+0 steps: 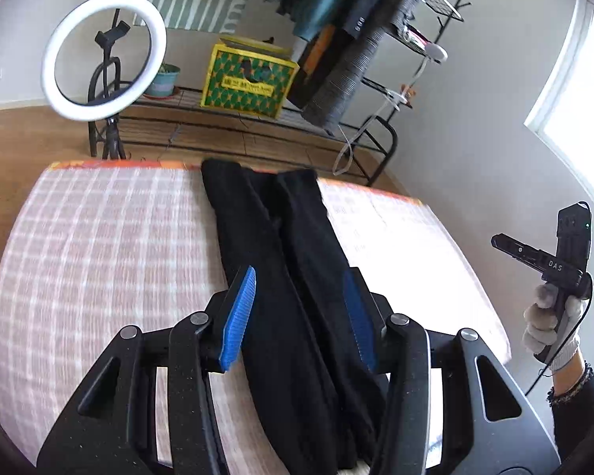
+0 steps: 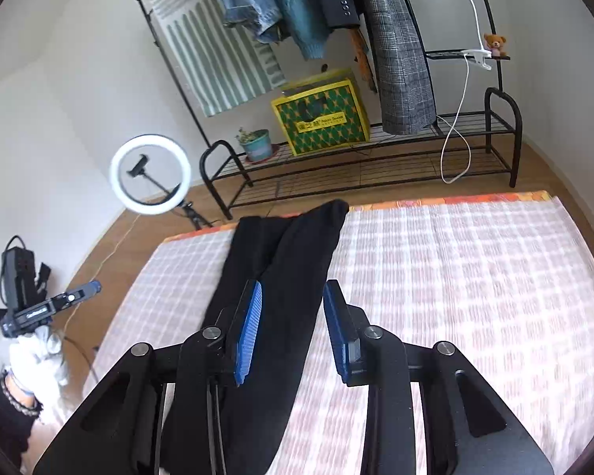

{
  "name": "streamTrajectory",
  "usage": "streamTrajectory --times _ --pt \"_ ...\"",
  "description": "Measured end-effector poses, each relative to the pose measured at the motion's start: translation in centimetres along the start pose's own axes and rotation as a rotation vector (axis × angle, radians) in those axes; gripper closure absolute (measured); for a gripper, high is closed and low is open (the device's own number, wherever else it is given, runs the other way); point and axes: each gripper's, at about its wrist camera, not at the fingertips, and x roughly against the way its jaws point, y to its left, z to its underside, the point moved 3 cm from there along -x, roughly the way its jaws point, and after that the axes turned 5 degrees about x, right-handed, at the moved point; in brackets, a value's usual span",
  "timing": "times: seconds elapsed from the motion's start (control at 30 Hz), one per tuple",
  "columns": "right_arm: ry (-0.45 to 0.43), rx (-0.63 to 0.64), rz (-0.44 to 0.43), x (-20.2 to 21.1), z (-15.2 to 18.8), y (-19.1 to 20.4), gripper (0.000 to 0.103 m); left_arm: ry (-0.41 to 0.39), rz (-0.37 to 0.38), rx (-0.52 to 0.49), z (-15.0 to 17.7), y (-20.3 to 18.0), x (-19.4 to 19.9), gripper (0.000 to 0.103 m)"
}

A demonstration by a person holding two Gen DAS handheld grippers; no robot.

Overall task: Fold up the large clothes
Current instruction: 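Open both tools and release the sweater strip on the bed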

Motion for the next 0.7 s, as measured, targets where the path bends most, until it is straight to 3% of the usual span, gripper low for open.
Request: streamTrajectory --times 0.07,0.13,0.23,0.3,0.53,0.63,0.7 --pt "0.001 -0.01 -0.007 2.8 2.3 1.0 0.063 0.031 0.018 0.008 2.4 -1.2 1.4 0.055" --pt "0.006 -0.027 -0.032 4.8 4.6 1.9 0.062 0.048 0.028 0.014 4.8 -1.9 2.2 0.047" --pt "0.06 -0.037 -0.054 5.8 8.8 3.3 0.062 0.104 0.032 0.05 8.8 -1.8 1.6 0.045" --pt "0.106 -0.027 -0.045 5.5 11.5 4.2 0.062 0.151 0.036 0.1 11.6 -1.0 0.5 0.045" --pt "0.274 -0.113 -0.056 0.8 20.0 5.3 0.062 0.296 -0.06 0.207 19.7 2.5 -4.2 0.045" --pt "0.355 -0.119 0.007 -1.1 21.3 5.7 0.062 0.305 -0.044 0.201 20.7 2.0 -4.7 0.045" --pt "0.354 -0.082 0.01 -1.3 21.3 6.5 0.062 0.293 -0.022 0.178 20.7 0.8 -4.8 0.045"
